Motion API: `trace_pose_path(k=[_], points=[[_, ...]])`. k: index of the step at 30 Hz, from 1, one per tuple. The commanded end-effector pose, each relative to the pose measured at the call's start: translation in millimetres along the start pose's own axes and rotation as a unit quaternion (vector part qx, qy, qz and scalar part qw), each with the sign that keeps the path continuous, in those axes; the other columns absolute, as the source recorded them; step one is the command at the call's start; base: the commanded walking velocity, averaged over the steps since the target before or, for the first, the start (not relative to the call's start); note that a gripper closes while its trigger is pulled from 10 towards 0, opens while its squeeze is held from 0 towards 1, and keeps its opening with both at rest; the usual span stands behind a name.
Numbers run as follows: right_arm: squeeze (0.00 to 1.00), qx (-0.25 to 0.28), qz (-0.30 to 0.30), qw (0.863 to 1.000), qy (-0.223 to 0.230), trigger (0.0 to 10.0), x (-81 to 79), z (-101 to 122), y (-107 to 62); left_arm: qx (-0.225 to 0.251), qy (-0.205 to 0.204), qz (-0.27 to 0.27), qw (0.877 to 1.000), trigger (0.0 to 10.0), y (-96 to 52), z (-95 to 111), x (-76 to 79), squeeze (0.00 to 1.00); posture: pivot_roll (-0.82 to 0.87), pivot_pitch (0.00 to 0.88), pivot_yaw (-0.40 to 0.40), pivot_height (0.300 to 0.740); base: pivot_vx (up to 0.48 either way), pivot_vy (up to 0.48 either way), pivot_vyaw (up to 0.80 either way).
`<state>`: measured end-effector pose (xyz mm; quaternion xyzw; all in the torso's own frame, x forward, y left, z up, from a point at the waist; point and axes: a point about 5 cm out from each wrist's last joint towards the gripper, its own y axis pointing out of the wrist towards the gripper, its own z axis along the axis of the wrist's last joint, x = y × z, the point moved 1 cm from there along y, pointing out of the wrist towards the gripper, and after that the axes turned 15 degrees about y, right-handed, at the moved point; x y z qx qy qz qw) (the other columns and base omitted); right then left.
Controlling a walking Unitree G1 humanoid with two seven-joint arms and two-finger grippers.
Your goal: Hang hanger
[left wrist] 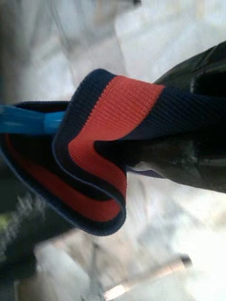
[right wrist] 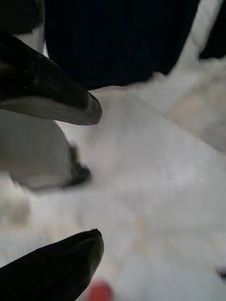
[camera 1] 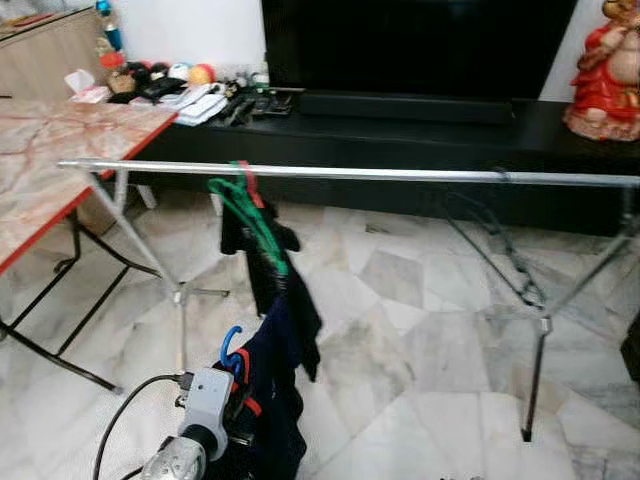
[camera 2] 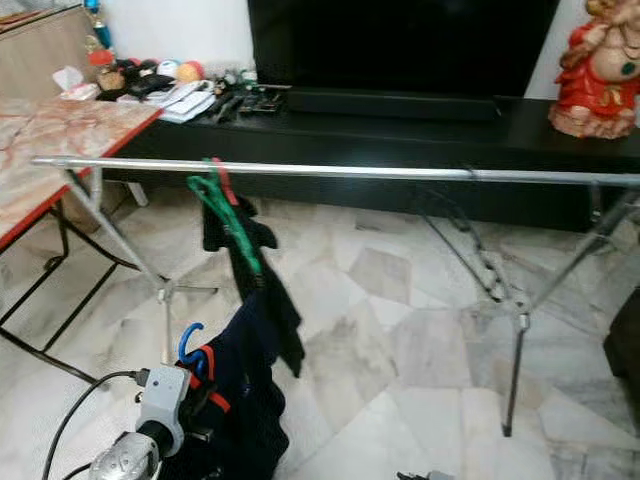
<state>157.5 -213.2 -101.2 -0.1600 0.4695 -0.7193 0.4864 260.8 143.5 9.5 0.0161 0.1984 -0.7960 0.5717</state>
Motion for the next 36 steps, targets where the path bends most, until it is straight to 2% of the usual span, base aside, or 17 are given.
trace_pose_path(k=[1, 10, 13, 28, 31, 33, 36], points=[[0.00, -0.009, 0.007, 1.000, 0.004, 10.0, -7.3, -7, 0.4, 0.008, 0.014, 0.017, 1.000, 10.0, -1.9, 3, -11.9, 0.00, -0.02, 0.042, 0.035, 0.740, 0.000, 0.000, 0.00], [0.00, -0.003, 0.014, 1.000, 0.005, 10.0, -7.7, -3, 0.7, 0.027, -0.018, 0.000, 0.999, 10.0, 0.1, 6, -2.2, 0.00, -0.03, 0.041, -0.001, 0.740, 0.000, 0.000, 0.00], [0.00, 0.001, 0.014, 1.000, 0.009, 10.0, -7.4, -1, 1.0, 0.036, -0.013, -0.006, 0.999, 10.0, 1.5, 10, 1.7, 0.00, -0.03, 0.041, 0.001, 0.740, 0.000, 0.000, 0.00], [0.00, 0.000, 0.013, 1.000, 0.020, 10.0, -7.3, -3, 0.6, 0.038, -0.009, -0.005, 0.999, 10.0, 4.1, 11, -0.6, 0.00, -0.03, 0.043, 0.005, 0.740, 0.351, 0.000, 0.00], [0.00, 0.001, 0.017, 1.000, 0.022, 10.0, -8.1, -3, 0.7, 0.038, -0.009, -0.005, 0.999, 10.0, 4.7, 12, -0.5, 0.00, -0.03, 0.045, 0.004, 0.740, 0.380, 0.000, -0.80], [0.00, 0.003, 0.018, 1.000, 0.008, 10.0, -8.2, -2, 0.8, 0.039, -0.008, -0.006, 0.999, 10.0, 4.9, 12, -0.1, 0.00, -0.03, 0.047, 0.004, 0.740, 0.382, 0.000, 0.00], [0.00, 0.001, 0.015, 1.000, 0.014, 10.0, -8.0, -2, 0.8, 0.040, -0.001, -0.010, 0.999, 10.0, 5.3, 13, 1.6, 0.00, -0.03, 0.050, 0.003, 0.740, 0.384, 0.000, 0.00]])
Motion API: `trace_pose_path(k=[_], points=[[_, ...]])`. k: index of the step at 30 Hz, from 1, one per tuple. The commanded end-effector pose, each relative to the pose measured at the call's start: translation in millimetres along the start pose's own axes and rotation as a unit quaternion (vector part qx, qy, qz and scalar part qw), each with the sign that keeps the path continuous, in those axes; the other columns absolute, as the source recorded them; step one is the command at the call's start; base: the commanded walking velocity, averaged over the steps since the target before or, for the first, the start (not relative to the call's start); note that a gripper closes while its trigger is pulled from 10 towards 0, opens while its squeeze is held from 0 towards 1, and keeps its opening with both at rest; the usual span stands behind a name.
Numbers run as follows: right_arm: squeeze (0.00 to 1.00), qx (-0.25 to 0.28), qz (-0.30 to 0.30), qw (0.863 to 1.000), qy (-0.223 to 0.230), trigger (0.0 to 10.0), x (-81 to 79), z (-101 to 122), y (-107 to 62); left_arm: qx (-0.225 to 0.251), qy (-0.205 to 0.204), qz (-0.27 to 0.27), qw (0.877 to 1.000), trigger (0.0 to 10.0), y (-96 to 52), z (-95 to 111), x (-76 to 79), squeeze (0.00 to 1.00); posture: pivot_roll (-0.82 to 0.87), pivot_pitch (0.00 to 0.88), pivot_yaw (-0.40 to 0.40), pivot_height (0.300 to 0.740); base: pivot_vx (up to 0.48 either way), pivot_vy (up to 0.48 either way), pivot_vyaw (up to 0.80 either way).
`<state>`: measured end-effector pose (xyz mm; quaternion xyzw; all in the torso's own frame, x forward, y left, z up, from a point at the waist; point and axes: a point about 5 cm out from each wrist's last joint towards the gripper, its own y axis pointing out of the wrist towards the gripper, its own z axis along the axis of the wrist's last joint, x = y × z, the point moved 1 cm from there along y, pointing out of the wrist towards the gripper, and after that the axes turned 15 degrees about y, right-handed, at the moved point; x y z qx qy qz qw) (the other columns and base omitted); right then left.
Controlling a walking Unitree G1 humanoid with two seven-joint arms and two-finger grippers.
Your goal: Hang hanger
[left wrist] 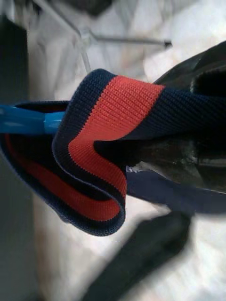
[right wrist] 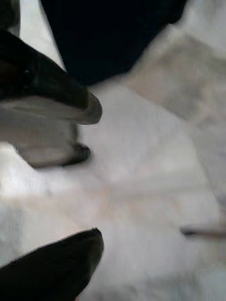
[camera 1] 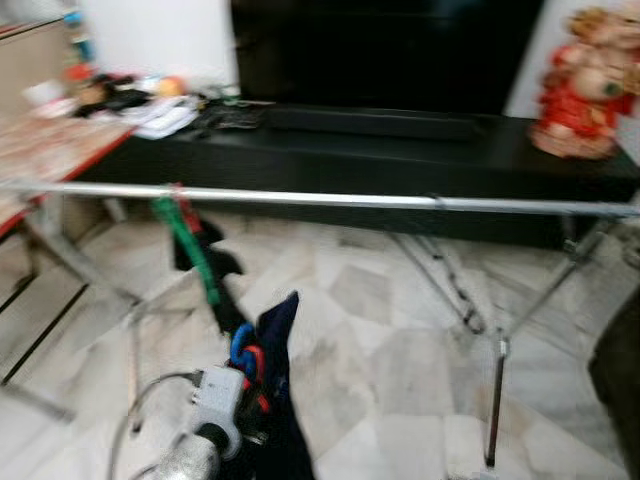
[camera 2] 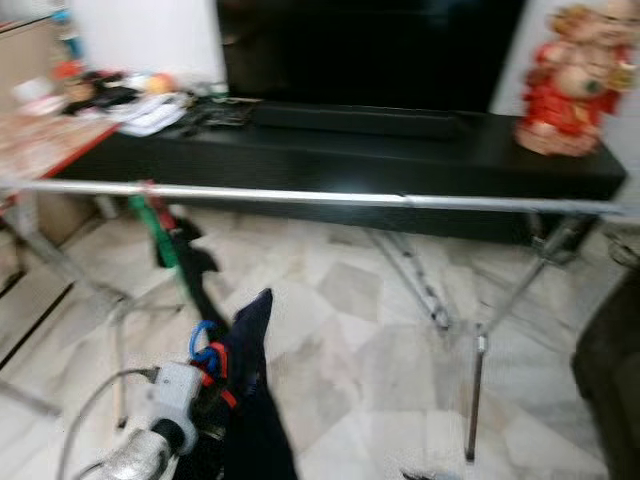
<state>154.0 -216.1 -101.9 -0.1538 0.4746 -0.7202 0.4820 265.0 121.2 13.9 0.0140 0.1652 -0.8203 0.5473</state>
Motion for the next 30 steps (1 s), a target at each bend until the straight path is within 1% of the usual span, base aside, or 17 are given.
trace_pose_path(k=[1, 5, 8, 13, 16, 17, 18, 19, 20, 23, 25, 28, 29, 30], points=[[0.00, 0.003, 0.016, 1.000, 0.005, 10.0, -12.4, -1, 1.9, 0.009, 0.016, 0.023, 1.000, 10.0, -4.3, 1, -15.8, 0.00, -0.03, 0.050, 0.003, 0.740, 0.382, 0.000, 0.00], [0.00, 0.002, 0.016, 1.000, 0.004, 10.0, -12.6, -1, 2.0, 0.007, 0.020, 0.030, 0.999, 10.0, -4.5, 1, -17.4, 0.00, -0.03, 0.052, 0.002, 0.740, 0.368, 0.000, 0.00], [0.00, 0.002, 0.019, 1.000, 0.001, 10.0, -12.7, -1, 2.0, 0.017, 0.013, 0.034, 0.999, 10.0, -4.2, 3, -18.0, 0.00, -0.03, 0.056, 0.002, 0.740, 0.000, 0.000, 0.00], [0.00, 0.001, 0.019, 1.000, -0.002, 10.0, -12.4, -1, 1.9, 0.020, 0.021, 0.045, 0.999, 10.0, -5.5, 4, -20.6, 0.00, -0.02, 0.057, -0.001, 0.740, 0.000, 0.000, 0.00], [0.00, 0.002, 0.021, 1.000, -0.003, 10.0, -12.7, -1, 1.9, 0.026, 0.021, 0.100, 0.994, 10.0, -7.5, 8, -35.2, 0.00, -0.02, 0.062, -0.005, 0.740, 0.000, 0.000, 0.00], [0.00, 0.002, 0.021, 1.000, -0.003, 10.0, -12.7, -1, 1.9, 0.026, 0.021, 0.100, 0.994, 10.0, -7.5, 8, -35.2, 0.00, -0.02, 0.062, -0.005, 0.740, 0.000, 0.000, 0.00], [0.00, 0.002, 0.022, 1.000, -0.004, 10.0, -12.9, 0, 1.9, 0.035, 0.020, 0.133, 0.990, 10.0, -7.2, 13, -43.8, 0.00, -0.02, 0.062, -0.006, 0.740, 0.000, 0.000, 0.00], [0.00, 0.002, 0.022, 1.000, -0.004, 10.0, -13.0, 0, 2.0, 0.046, 0.018, 0.148, 0.988, 10.0, -6.3, 19, -48.4, 0.00, -0.02, 0.062, -0.007, 0.740, 0.000, 0.000, 0.00], [0.00, 0.003, 0.023, 1.000, -0.004, 10.0, -13.0, 0, 2.0, 0.054, 0.019, 0.151, 0.987, 10.0, -5.5, 22, -49.9, 0.00, -0.02, 0.062, -0.007, 0.740, 0.000, 0.000, 0.00], [0.00, 0.003, 0.023, 1.000, -0.006, 10.0, -13.0, 0, 2.0, 0.084, 0.027, 0.156, 0.984, 10.0, -0.4, 39, -52.8, 0.00, -0.02, 0.061, -0.008, 0.740, 0.000, 0.000, 0.00], [0.00, 0.003, 0.023, 1.000, -0.006, 10.0, -13.0, 0, 2.0, 0.088, 0.031, 0.157, 0.983, 10.0, 3.7, 44, -53.5, 0.00, -0.02, 0.058, -0.010, 0.740, 0.000, 0.000, 0.00], [0.00, 0.003, 0.023, 1.000, -0.007, 10.0, -13.0, 1, 2.1, 0.086, 0.036, 0.152, 0.984, 10.0, 15.0, 53, -52.8, 0.00, -0.02, 0.056, -0.017, 0.740, 0.000, 0.000, 0.00], [0.00, 0.003, 0.024, 1.000, -0.009, 10.0, -13.0, 1, 2.1, 0.085, 0.040, 0.149, 0.984, 10.0, 23.1, 59, -52.5, 0.00, -0.03, 0.057, -0.019, 0.740, 0.000, 0.000, 0.00], [0.00, 0.003, 0.024, 1.000, -0.009, 10.0, -13.1, 1, 2.2, 0.082, 0.037, 0.150, 0.985, 10.0, 27.2, 62, -53.2, 0.00, -0.03, 0.056, -0.019, 0.740, 0.000, 0.000, 0.00]])
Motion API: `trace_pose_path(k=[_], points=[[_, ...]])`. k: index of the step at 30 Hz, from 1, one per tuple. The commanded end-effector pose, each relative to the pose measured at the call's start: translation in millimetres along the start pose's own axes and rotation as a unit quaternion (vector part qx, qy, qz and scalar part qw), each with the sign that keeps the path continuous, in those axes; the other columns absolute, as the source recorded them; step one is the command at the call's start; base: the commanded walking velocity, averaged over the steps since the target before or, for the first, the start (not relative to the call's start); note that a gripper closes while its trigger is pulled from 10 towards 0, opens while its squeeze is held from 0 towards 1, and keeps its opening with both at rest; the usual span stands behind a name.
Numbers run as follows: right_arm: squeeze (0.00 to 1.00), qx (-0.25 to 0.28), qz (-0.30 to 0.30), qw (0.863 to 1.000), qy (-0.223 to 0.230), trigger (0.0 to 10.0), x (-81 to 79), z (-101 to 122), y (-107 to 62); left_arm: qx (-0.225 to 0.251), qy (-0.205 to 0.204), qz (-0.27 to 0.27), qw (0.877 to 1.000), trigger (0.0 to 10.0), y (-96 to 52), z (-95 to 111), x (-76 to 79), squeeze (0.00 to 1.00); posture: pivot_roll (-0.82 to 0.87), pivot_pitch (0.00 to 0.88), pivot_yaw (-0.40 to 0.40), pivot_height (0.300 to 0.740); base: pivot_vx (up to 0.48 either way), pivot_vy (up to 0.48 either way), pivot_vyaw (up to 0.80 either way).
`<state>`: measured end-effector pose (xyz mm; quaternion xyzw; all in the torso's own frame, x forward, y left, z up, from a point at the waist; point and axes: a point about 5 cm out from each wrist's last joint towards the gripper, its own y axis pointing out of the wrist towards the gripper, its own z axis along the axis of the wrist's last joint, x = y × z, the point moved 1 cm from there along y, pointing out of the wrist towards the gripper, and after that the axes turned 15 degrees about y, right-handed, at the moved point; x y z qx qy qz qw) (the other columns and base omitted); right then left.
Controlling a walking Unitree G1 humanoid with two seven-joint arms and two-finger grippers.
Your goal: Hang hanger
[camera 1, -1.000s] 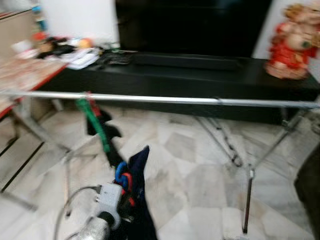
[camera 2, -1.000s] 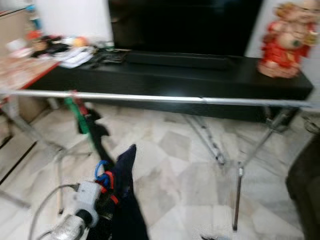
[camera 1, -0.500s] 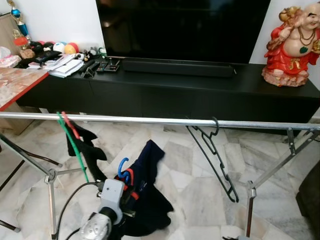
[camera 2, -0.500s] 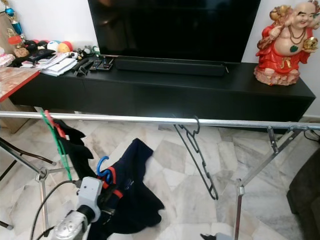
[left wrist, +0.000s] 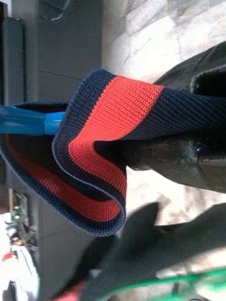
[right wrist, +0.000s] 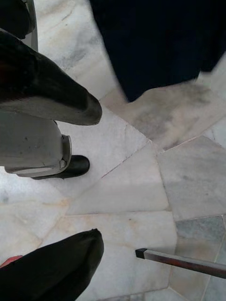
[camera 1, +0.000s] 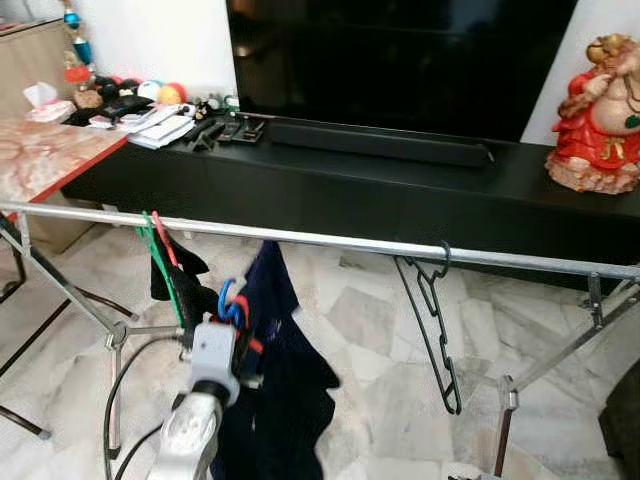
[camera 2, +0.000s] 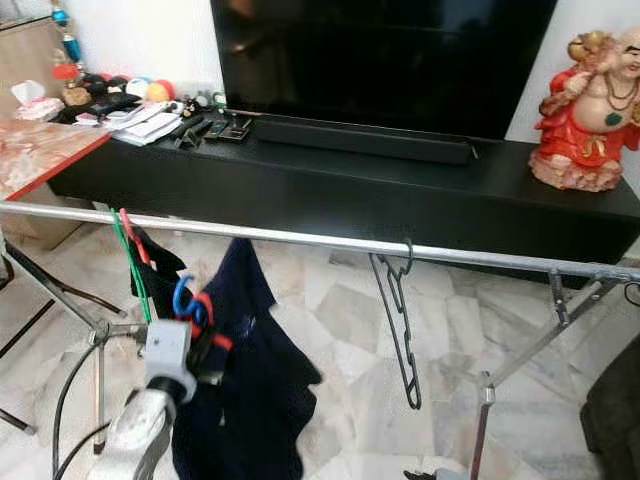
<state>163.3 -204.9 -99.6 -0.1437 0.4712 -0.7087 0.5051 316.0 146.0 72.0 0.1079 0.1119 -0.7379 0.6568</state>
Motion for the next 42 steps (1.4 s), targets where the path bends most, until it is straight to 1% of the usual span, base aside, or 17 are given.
trace_pose_path(k=[1, 4, 6, 7, 9, 10, 11, 13, 16, 20, 25, 28, 29, 30, 36, 38, 42], points=[[0.00, -0.003, -0.003, 1.000, -0.003, 10.0, 1.3, 0, -0.1, -0.001, 0.001, 0.001, 1.000, 10.0, 8.9, 6, 2.7, 0.00, -0.03, 0.056, -0.019, 0.740, 0.000, 0.000, 0.00], [0.00, -0.003, -0.002, 1.000, -0.004, 10.0, 1.1, 0, -0.1, -0.017, 0.029, 0.013, 0.999, 10.0, 20.9, 10, 1.9, 0.00, -0.04, 0.058, -0.024, 0.740, 0.000, 0.000, 0.00], [0.00, -0.004, -0.001, 1.000, -0.006, 10.0, 1.0, 0, 0.0, -0.034, 0.036, 0.024, 0.998, 10.0, 29.1, 12, 1.6, 0.00, -0.03, 0.058, -0.029, 0.740, 0.000, 0.000, 0.00], [0.00, -0.005, 0.000, 1.000, -0.009, 10.0, 0.8, 0, 0.0, -0.046, 0.034, 0.030, 0.998, 10.0, 35.6, 15, 2.1, 0.00, -0.03, 0.058, -0.029, 0.740, 0.000, 0.000, 0.00], [0.00, -0.006, 0.000, 1.000, -0.010, 10.0, 0.8, 0, 0.0, -0.054, 0.032, 0.034, 0.997, 10.0, 42.1, 19, 3.0, 0.00, -0.04, 0.057, -0.029, 0.740, 0.000, 0.000, 0.00], [0.00, -0.006, 0.000, 1.000, -0.010, 10.0, 0.8, 0, 0.0, -0.054, 0.032, 0.034, 0.997, 10.0, 42.1, 19, 3.0, 0.00, -0.04, 0.057, -0.029, 0.740, 0.000, 0.000, 0.00], [0.00, -0.006, 0.000, 1.000, -0.011, 10.0, 0.8, 0, 0.0, -0.062, 0.028, 0.043, 0.997, 10.0, 49.8, 24, 3.1, 0.00, -0.05, 0.058, -0.026, 0.740, 0.000, 0.000, 0.00], [0.00, -0.005, -0.001, 1.000, -0.009, 10.0, 1.1, 0, -0.1, -0.070, 0.015, 0.052, 0.996, 10.0, 54.8, 28, 2.5, 0.00, -0.06, 0.057, -0.028, 0.740, 0.000, 0.000, 0.00], [0.00, -0.006, 0.000, 1.000, -0.011, 10.0, 1.7, 0, -0.2, -0.069, 0.005, 0.074, 0.995, 10.0, 61.8, 37, -2.1, 0.00, -0.05, 0.060, -0.033, 0.740, 0.000, 0.000, 0.00], [0.00, -0.008, 0.001, 1.000, -0.014, 10.0, 1.9, 0, -0.2, -0.076, -0.002, 0.093, 0.993, 10.0, 64.6, 39, -8.2, 0.00, -0.05, 0.061, -0.036, 0.740, 0.000, 0.000, 0.00], [0.00, -0.010, 0.003, 1.000, -0.016, 10.0, 2.5, -1, -0.5, -0.103, -0.017, 0.108, 0.989, 10.0, 63.8, 31, -16.8, 0.00, -0.05, 0.054, -0.036, 0.740, 0.000, 0.000, 0.00], [0.00, -0.011, 0.003, 1.000, -0.017, 10.0, 2.6, -1, -0.5, -0.123, -0.029, 0.104, 0.986, 10.0, 64.7, 26, -20.2, 0.00, -0.04, 0.053, -0.038, 0.740, 0.000, 0.000, 0.00], [0.00, -0.012, 0.003, 1.000, -0.018, 10.0, 2.5, 0, -0.4, -0.127, -0.029, 0.086, 0.988, 10.0, 67.0, 26, -22.4, 0.00, -0.05, 0.054, -0.039, 0.740, 0.000, 0.000, 0.00], [0.00, -0.012, 0.004, 1.000, -0.018, 10.0, 2.4, 0, -0.4, -0.124, -0.023, 0.078, 0.989, 10.0, 69.0, 28, -24.3, 0.00, -0.05, 0.054, -0.039, 0.740, 0.000, 0.000, 0.00], [0.00, -0.012, 0.003, 1.000, -0.021, 10.0, 2.5, 0, -0.3, -0.123, -0.006, 0.070, 0.990, 10.0, 74.7, 35, -29.6, 0.00, -0.06, 0.056, -0.039, 0.740, 0.000, 0.000, 0.00], [0.00, -0.010, 0.002, 1.000, -0.017, 10.0, 3.0, 1, -0.4, -0.113, 0.018, 0.067, 0.991, 10.0, 76.8, 40, -30.4, 0.00, -0.07, 0.057, -0.038, 0.740, 0.000, 0.000, 0.00], [0.00, -0.008, 0.001, 1.000, -0.013, 10.0, 4.0, 0, -0.7, -0.104, 0.017, 0.061, 0.993, 10.0, 81.2, 49, -29.2, 0.00, -0.08, 0.063, -0.037, 0.740, 0.000, 0.000, 0.00]])
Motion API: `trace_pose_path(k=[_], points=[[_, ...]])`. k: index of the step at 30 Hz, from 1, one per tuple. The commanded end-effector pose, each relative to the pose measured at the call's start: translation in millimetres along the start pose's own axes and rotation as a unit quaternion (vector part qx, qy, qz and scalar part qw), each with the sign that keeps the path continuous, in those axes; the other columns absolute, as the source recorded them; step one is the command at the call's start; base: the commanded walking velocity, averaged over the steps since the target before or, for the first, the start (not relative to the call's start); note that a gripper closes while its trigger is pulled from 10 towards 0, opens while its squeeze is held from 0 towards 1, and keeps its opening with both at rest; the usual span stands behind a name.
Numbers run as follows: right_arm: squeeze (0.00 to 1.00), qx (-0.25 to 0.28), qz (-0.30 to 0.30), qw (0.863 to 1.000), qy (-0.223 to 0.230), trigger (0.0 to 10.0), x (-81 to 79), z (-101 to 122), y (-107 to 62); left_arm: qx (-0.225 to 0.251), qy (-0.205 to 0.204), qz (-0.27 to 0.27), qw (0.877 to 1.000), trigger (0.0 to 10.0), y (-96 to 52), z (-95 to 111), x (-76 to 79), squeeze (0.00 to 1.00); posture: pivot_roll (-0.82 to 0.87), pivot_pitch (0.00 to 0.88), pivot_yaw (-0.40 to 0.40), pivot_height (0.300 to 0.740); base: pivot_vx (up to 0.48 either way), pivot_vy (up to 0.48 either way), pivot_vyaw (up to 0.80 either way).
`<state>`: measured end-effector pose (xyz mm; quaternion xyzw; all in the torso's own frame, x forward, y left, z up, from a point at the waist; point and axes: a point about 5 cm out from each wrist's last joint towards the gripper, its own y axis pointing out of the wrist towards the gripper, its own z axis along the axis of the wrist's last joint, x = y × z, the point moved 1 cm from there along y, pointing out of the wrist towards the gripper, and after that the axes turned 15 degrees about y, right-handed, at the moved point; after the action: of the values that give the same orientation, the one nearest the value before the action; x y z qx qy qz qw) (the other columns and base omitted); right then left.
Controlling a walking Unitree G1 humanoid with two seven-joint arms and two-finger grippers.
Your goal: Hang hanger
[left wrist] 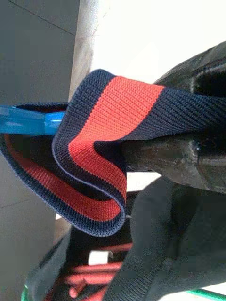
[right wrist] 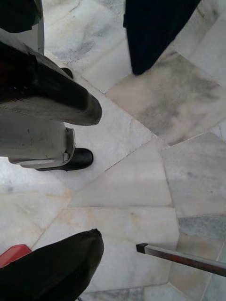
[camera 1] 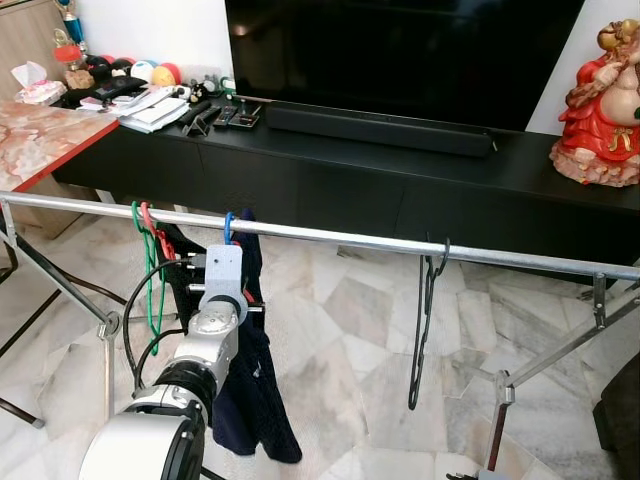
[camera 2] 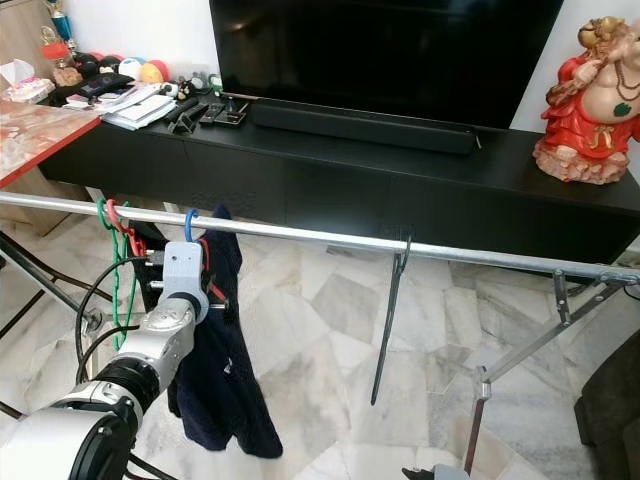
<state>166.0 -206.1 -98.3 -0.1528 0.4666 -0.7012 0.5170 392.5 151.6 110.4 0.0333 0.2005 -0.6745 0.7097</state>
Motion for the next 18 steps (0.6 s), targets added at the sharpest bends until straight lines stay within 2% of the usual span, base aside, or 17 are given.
trace_pose_path(k=[1, 3, 4, 6, 12, 18], points=[[0.00, -0.006, -0.006, 1.000, 0.002, 10.0, 4.5, -3, -1.3, 0.024, 0.012, -0.002, 1.000, 10.0, 3.3, 16, -2.4, 0.00, -0.08, 0.063, -0.037, 0.740, 0.000, 0.000, 0.00], [0.00, -0.006, -0.007, 1.000, 0.001, 10.0, 4.8, -3, -1.4, 0.017, 0.012, -0.008, 1.000, 10.0, 3.6, 15, -0.8, 0.00, -0.08, 0.067, -0.038, 0.740, 0.000, 0.000, 0.00], [0.00, -0.007, -0.006, 1.000, 0.001, 10.0, 4.9, -3, -1.5, -0.003, -0.003, -0.023, 1.000, 10.0, 4.1, 12, 2.3, 0.00, -0.09, 0.070, -0.038, 0.740, 0.000, 0.000, 0.00], [0.00, -0.007, -0.007, 1.000, 0.002, 10.0, 5.3, -4, -1.7, -0.011, 0.013, -0.031, 0.999, 10.0, 5.1, 14, 3.0, 0.00, -0.10, 0.087, -0.034, 0.740, 0.000, 0.000, 0.00], [0.00, -0.008, -0.013, 1.000, 0.009, 10.0, 8.5, -8, -3.1, -0.017, 0.027, -0.037, 0.999, 10.0, 7.2, 20, 2.0, 0.00, -0.12, 0.110, -0.026, 0.740, 0.000, 0.000, 0.00], [0.00, -0.014, -0.018, 1.000, 0.013, 10.0, 13.1, -15, -5.6, -0.013, 0.021, -0.032, 0.999, 10.0, 9.8, 32, -1.6, 0.00, -0.14, 0.146, -0.020, 0.740, 0.000, 0.000, 0.00]])
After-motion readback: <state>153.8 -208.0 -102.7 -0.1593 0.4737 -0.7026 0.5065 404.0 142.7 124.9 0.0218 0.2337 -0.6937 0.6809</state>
